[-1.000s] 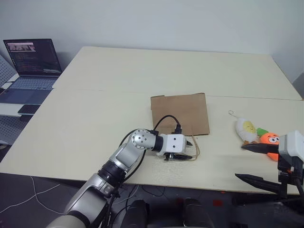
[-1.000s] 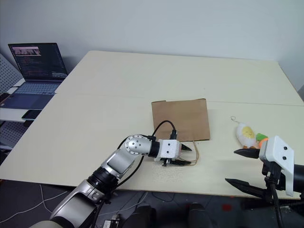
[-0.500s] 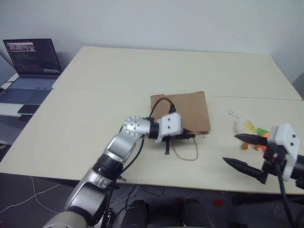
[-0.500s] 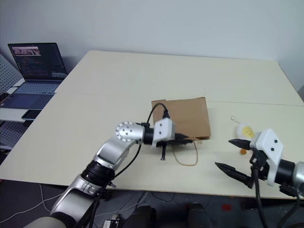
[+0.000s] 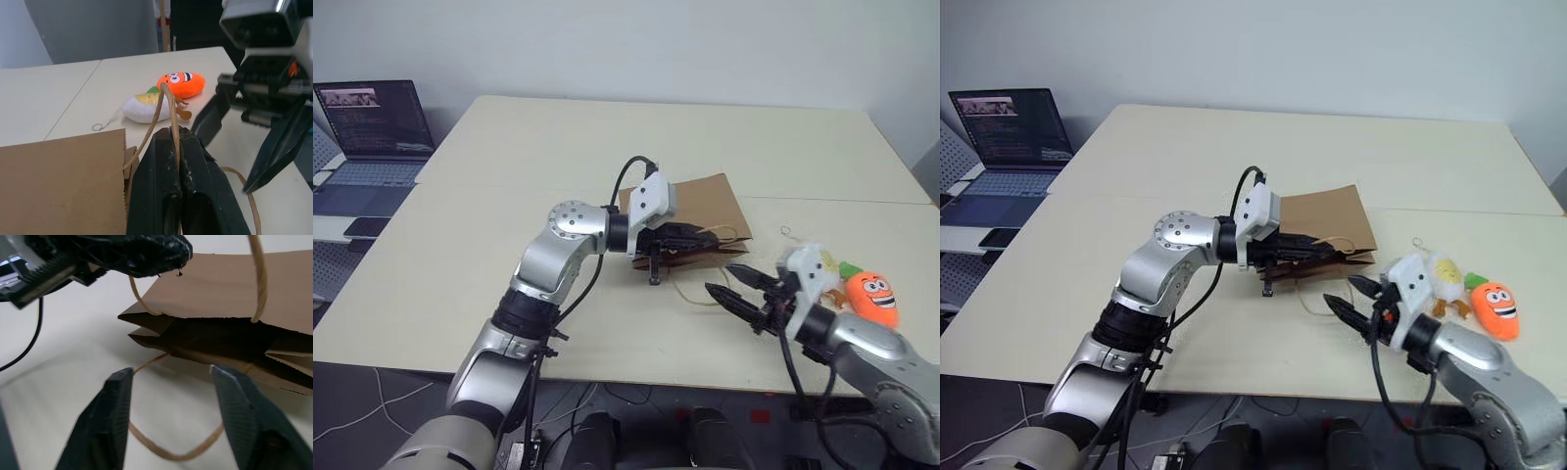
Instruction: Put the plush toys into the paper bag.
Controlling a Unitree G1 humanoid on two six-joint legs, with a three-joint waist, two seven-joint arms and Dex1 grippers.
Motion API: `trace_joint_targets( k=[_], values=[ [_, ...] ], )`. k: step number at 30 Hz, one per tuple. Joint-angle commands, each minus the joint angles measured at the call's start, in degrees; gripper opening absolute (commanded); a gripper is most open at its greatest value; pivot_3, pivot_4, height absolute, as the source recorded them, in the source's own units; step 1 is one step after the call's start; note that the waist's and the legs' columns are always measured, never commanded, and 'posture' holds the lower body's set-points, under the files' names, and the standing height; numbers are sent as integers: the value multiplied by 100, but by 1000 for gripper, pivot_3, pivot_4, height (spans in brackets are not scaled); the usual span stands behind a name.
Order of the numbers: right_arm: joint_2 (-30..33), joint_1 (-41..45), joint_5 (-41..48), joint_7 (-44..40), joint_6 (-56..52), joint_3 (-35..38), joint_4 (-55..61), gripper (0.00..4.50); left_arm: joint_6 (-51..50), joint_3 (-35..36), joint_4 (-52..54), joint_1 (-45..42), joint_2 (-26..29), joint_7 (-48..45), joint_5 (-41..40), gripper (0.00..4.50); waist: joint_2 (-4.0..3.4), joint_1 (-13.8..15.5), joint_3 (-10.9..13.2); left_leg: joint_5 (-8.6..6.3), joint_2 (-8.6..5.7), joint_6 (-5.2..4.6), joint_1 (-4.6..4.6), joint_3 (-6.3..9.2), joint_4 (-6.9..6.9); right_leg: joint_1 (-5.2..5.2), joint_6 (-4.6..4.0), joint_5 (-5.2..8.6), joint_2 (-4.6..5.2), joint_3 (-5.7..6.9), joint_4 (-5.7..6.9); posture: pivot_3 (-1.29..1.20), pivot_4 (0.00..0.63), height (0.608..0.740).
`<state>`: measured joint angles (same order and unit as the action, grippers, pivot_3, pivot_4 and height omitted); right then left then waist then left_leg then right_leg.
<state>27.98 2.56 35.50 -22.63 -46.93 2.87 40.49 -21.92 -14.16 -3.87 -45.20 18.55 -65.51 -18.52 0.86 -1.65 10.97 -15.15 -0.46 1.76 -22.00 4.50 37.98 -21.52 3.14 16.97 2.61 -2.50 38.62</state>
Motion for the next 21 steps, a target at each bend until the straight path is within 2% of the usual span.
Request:
trace_joint_targets(
  k=[1, 4, 5, 21],
  values=[
    [-336, 293, -446, 407, 286, -367, -150, 1145, -100, 164, 209, -201, 2, -4, -199, 0, 0, -1, 0, 0, 0, 0, -1, 0, 0, -2, 0, 0, -1, 0, 0, 0, 150, 740],
    [-606, 470, -787, 611, 489, -560, -367, 135, -159, 178, 226, -222, 50, -4, -229, 0, -1, -8, 0, 0, 0, 0, -2, -2, -2, -8, 0, 0, -2, -3, 3, 0, 150, 740],
    [-661, 493, -860, 641, 535, -598, -418, 27, -198, 197, 233, -226, 50, 8, -254, 0, -1, -8, 0, 0, 0, 0, -2, -2, -1, -9, 0, 0, -1, -4, 7, 0, 150, 740],
    [-1683, 1173, -2456, 1148, 1959, -1280, -2268, 27, -661, 366, 391, -322, -10, 227, -563, 0, -1, -19, 0, 1, 0, 1, -11, -6, -2, -32, -2, 0, -12, -8, 24, 0, 150, 740]
  ],
)
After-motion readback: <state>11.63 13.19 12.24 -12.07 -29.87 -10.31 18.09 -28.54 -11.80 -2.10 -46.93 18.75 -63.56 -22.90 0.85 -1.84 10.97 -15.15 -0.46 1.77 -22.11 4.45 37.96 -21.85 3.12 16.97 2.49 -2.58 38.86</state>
